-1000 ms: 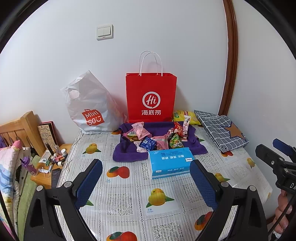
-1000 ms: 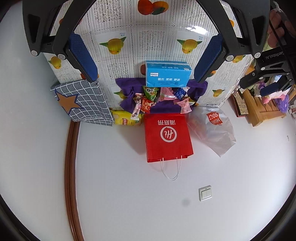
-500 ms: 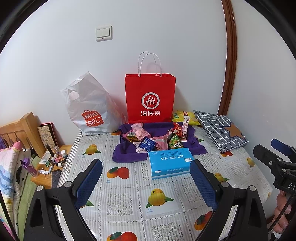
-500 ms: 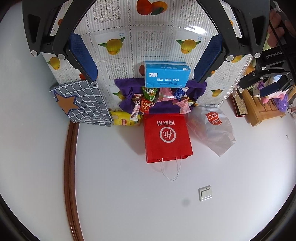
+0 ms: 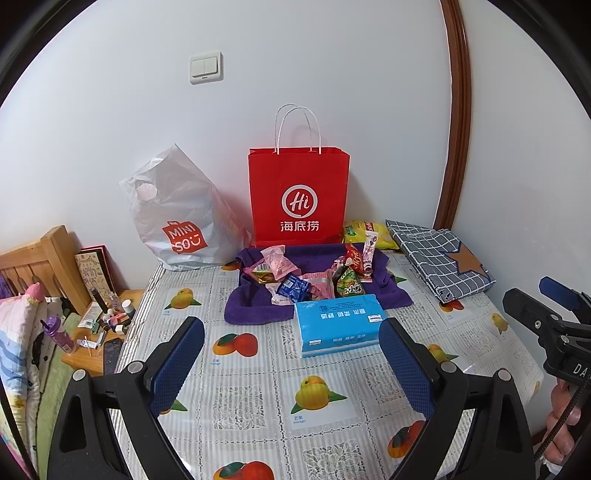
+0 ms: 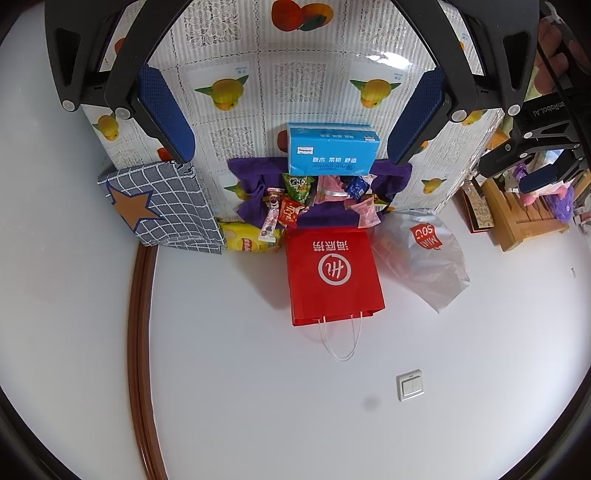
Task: Organize snacks
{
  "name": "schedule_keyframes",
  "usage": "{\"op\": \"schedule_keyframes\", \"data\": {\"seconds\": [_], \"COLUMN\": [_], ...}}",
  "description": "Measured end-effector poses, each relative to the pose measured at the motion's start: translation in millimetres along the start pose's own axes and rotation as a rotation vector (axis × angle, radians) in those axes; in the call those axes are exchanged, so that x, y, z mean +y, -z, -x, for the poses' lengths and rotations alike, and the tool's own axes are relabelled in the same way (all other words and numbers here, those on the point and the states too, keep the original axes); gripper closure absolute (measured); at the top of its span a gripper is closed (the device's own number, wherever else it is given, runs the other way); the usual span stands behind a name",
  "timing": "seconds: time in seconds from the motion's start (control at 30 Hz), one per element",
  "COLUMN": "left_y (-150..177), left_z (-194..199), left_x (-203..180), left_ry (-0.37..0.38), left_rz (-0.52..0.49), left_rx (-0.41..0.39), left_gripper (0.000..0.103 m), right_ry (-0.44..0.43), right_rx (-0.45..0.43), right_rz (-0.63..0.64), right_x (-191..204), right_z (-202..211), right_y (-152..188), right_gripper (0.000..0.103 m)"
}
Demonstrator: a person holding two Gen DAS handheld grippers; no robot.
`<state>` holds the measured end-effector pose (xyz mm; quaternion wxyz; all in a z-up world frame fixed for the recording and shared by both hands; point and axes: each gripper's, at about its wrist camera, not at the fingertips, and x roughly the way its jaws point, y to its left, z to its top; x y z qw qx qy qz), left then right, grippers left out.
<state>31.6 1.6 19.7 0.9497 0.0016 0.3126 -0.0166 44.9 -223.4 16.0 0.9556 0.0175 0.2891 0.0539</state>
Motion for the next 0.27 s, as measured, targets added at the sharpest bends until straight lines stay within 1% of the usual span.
{"op": "schedule_keyframes", "data": {"seconds": [0.2, 0.27], "left_y": [-2.4, -2.5], "left_z": [0.8, 2.7], "left_x": [0.9, 1.0], "left_ry": [0.004, 0.002], "left_rz": [-0.001, -0.004], "left_rx": [0.001, -0.016], "left_gripper": [0.007, 0.007], "right_ry": [-0.001, -0.001], "right_rx": [0.000, 0.002], "right_rz": [0.000, 0.001], "right_x": [0.1, 0.7], "right_z": [-0.3, -1.4], "right_y": [0.2, 0.5], "right_gripper": [0.000, 0.000]}}
